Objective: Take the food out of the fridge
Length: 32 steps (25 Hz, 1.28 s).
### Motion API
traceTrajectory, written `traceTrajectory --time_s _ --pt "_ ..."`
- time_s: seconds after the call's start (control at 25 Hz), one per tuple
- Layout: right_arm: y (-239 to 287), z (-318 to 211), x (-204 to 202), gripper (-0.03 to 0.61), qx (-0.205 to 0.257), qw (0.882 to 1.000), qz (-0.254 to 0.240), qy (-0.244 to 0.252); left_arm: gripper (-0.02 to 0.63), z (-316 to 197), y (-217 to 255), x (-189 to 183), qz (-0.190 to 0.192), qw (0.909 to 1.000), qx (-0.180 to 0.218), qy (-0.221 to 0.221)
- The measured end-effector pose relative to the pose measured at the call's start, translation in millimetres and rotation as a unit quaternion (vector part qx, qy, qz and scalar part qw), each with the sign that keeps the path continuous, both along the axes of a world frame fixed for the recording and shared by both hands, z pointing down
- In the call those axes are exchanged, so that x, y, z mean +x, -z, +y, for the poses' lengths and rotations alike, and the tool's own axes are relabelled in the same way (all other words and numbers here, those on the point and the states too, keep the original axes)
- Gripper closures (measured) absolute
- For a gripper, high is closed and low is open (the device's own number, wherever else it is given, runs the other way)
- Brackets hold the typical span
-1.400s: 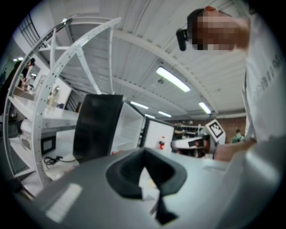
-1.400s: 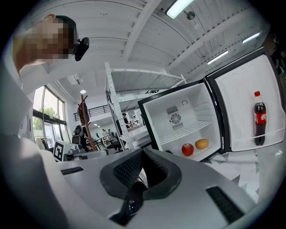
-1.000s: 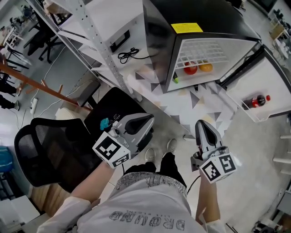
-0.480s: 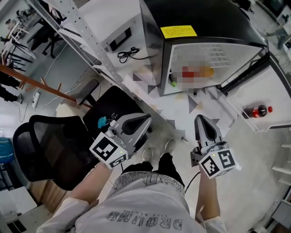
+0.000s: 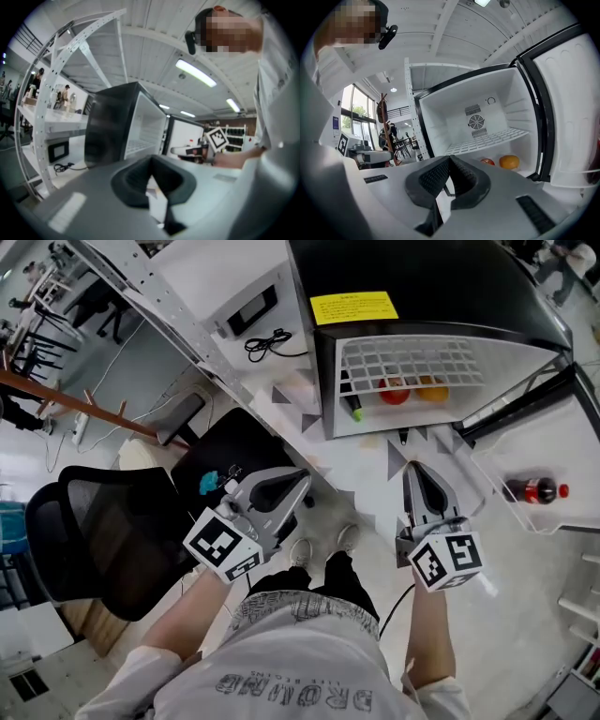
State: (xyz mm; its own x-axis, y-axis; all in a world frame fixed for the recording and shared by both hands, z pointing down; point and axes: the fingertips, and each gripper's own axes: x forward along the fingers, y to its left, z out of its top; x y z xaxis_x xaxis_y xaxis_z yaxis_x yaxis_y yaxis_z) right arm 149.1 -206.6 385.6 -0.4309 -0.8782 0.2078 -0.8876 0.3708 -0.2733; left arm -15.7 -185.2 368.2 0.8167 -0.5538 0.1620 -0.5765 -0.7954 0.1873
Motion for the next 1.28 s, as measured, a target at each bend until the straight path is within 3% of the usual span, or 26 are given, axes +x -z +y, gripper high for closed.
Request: traceTrajectory --time_s 0.88,1.28 --pt "-75 -96 30 0.589 -0.01 0.998 0.057 -0.001 0.609 -26 -37 9 -0.04 0.9972 -0.036 0.052" --pt "-101 -129 36 0.541 -0.015 0.998 0.066 -0.012 0.609 -22 -49 10 -0.052 0.9954 -0.051 0.062"
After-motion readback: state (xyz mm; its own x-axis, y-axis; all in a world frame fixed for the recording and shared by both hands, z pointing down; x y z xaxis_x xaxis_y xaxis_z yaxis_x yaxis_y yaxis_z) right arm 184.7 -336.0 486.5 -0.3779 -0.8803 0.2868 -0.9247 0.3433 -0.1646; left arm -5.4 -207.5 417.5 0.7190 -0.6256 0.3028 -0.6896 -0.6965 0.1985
